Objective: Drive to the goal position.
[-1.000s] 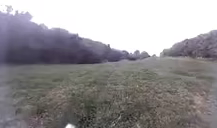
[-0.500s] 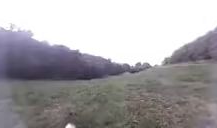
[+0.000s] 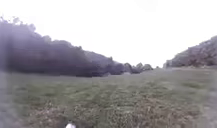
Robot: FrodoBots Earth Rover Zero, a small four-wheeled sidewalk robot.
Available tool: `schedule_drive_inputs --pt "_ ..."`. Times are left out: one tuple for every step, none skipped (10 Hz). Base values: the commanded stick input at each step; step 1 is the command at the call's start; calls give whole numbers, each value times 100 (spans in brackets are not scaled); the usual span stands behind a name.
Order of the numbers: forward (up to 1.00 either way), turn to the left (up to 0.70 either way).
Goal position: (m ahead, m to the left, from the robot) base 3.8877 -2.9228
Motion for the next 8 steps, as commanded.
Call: schedule_drive_inputs --pt "70 0" --pt "70 0" --pt "70 0" --pt "70 0" --pt "70 0" --pt "70 0" --pt "70 0" --pt "70 -2"
